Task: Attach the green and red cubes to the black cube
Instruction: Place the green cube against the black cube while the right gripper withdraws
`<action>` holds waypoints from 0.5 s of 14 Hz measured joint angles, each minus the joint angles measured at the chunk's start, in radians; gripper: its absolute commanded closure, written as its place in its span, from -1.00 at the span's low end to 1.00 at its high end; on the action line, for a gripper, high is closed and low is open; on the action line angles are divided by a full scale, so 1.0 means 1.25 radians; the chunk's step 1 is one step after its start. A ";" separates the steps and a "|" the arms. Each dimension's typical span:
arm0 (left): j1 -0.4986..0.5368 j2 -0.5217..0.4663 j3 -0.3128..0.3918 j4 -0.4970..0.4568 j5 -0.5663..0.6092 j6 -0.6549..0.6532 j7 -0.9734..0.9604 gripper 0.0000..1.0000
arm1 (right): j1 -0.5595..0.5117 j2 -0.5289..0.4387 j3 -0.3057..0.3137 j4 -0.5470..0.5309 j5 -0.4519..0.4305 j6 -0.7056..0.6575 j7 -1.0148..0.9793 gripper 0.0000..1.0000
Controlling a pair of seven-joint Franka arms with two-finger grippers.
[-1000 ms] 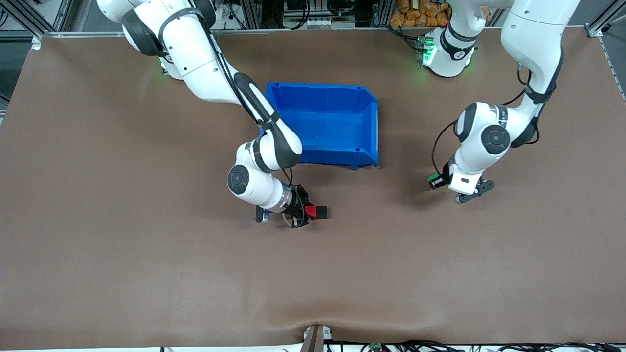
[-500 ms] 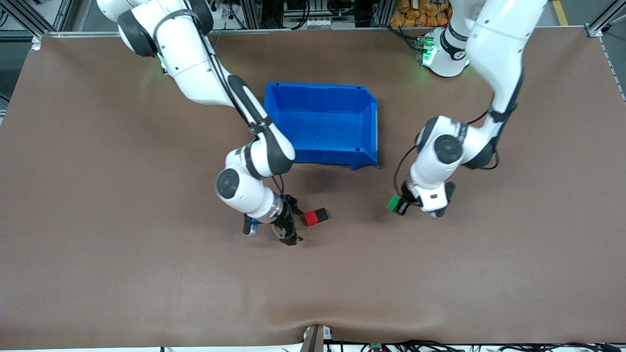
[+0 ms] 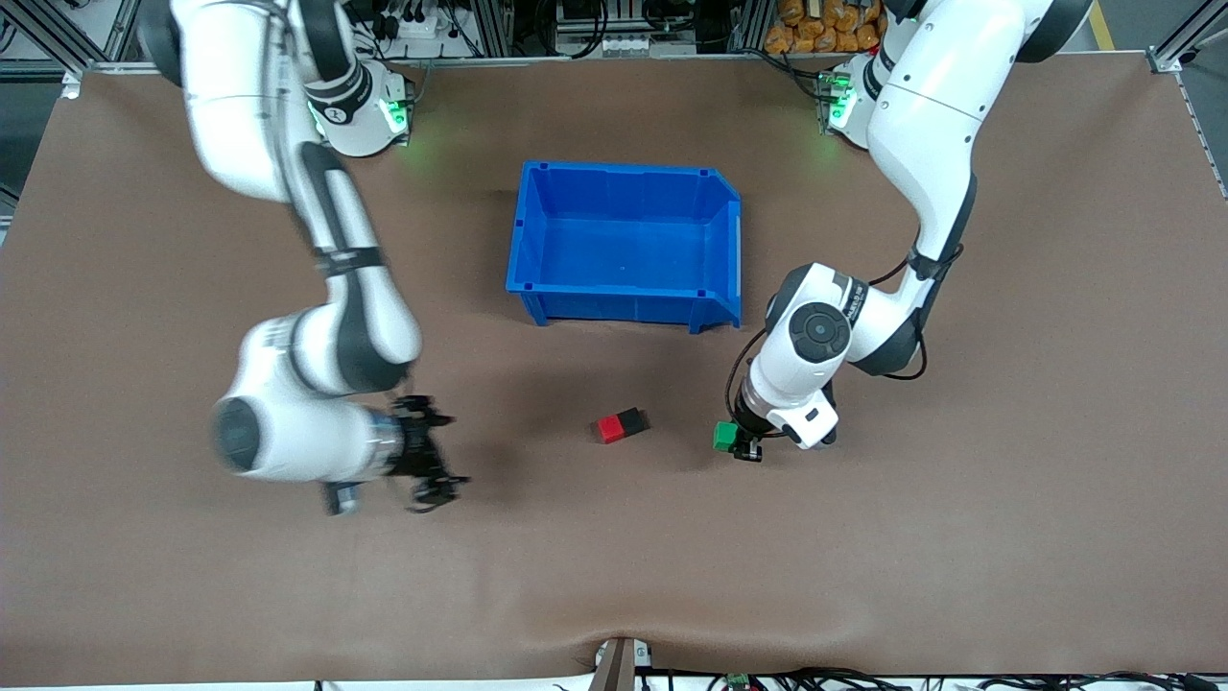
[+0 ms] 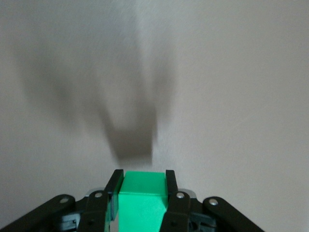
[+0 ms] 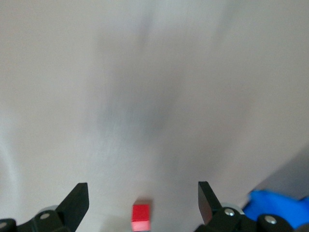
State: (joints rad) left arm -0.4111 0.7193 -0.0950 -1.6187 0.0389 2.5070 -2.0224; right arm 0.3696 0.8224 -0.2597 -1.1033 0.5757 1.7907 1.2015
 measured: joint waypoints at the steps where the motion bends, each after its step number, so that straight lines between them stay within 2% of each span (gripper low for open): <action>1: -0.011 0.003 0.000 0.003 0.000 0.000 -0.038 1.00 | -0.047 -0.004 -0.001 0.019 -0.001 -0.048 -0.072 -1.00; 5: -0.057 0.018 -0.001 0.006 -0.068 -0.001 -0.119 1.00 | -0.202 -0.034 -0.001 0.074 -0.012 -0.198 -0.345 -1.00; 7: -0.069 0.027 -0.001 0.007 -0.096 -0.001 -0.147 1.00 | -0.248 -0.076 -0.001 0.085 -0.081 -0.268 -0.477 -1.00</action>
State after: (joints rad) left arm -0.4976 0.7526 -0.0963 -1.6101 -0.0814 2.5058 -2.2066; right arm 0.0601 0.7279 -0.2607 -0.9974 0.4749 1.4559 0.6050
